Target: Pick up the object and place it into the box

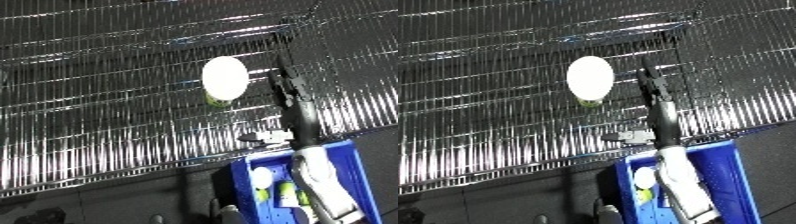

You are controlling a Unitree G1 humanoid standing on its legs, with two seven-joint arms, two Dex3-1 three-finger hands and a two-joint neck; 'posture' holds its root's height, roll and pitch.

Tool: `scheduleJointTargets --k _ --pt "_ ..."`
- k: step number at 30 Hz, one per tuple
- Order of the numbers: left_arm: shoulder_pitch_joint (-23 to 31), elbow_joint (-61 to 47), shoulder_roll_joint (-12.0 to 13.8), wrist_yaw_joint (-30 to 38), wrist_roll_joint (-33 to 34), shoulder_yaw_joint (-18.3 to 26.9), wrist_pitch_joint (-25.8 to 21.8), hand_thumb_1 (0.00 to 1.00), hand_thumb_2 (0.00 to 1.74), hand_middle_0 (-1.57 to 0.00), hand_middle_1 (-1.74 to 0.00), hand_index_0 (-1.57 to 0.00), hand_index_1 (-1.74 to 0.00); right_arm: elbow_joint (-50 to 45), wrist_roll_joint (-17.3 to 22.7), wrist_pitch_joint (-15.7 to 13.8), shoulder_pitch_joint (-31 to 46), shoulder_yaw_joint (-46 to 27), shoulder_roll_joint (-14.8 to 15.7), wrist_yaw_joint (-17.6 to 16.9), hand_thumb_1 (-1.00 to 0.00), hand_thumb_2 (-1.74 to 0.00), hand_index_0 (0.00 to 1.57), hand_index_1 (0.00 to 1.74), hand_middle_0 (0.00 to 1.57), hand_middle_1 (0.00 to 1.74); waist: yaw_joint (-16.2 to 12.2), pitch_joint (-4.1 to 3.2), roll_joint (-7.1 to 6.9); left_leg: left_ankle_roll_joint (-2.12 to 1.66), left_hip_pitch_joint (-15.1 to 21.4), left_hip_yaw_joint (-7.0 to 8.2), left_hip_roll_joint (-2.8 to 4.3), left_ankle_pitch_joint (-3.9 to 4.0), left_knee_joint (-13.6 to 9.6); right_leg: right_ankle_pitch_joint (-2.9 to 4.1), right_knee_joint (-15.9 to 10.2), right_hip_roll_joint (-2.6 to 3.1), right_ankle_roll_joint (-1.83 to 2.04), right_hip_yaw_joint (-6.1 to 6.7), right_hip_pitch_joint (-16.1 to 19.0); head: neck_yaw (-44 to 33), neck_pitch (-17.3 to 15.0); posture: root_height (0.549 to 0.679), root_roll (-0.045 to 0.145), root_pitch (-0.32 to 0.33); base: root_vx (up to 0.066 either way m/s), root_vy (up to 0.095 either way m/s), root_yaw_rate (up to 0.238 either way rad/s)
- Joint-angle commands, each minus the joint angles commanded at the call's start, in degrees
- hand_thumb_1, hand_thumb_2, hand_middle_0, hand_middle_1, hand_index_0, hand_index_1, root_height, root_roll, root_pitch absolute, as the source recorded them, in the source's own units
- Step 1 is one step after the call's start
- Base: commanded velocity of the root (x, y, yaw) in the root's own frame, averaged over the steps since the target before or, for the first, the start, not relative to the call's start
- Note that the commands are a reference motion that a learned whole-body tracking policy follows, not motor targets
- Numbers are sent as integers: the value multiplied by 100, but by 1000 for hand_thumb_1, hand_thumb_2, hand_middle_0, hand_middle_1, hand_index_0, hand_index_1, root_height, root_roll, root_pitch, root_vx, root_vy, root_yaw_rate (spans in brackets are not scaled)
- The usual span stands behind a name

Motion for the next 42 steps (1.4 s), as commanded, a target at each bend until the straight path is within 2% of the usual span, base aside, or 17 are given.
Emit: scheduleJointTargets --k 4,16,23,29,37,42 --pt "-84 26 26 39 -54 -19 -14 1000 1740 -1570 -1740 -1570 -1740 355 176 29 -420 143 -95 158 0 0 0 0 0 0 53 0 44 12 -166 -4 -10 12 10 -12 45 -4 -23 -38 -177 44 74 580 64 62 -41 4 55" --pt "-285 30 -23 136 -75 -201 -71 1000 1740 -1570 -1740 -1570 -1740 1082 229 182 -1210 533 -49 249 0 0 0 0 0 0 199 0 135 22 -348 -60 -80 59 -34 -11 23 -10 -65 -103 -324 313 279 580 66 87 -30 -3 57" --pt "-358 76 -59 95 -84 -249 -92 1000 1740 -1570 -1740 -1570 -1740 1349 298 202 -1568 673 26 304 -350 -609 549 609 549 609 267 0 174 14 -323 -83 -118 88 -134 -14 -35 -26 -71 -122 -300 453 340 582 69 93 -25 2 36" --pt "-384 106 -95 60 -92 -270 -125 1000 1740 -1570 -1740 -1570 -1740 1396 238 214 -1666 682 23 268 -650 -1131 1020 1131 1020 1131 267 0 172 4 -264 -87 -120 102 -203 3 -95 -33 -65 -116 -250 504 336 585 70 93 -26 4 -2" --pt "-313 107 -121 4 -54 -209 -189 1000 1740 -1570 -1740 -1570 -1740 1125 166 140 -1479 533 -21 90 -650 -1131 1020 1131 1020 1131 196 0 135 -12 -134 -76 -90 120 -340 47 -234 -15 -51 -76 -137 497 355 589 70 90 -30 -2 -39" --pt "-219 70 -125 5 -40 -128 -246 1000 1740 -1570 -1740 -1570 -1740 546 27 70 -1214 334 -59 -68 -650 -1131 1020 1131 1020 1131 91 0 90 -20 -23 -58 -55 139 -477 82 -346 29 -28 -25 -52 411 350 593 68 89 -44 5 -92"
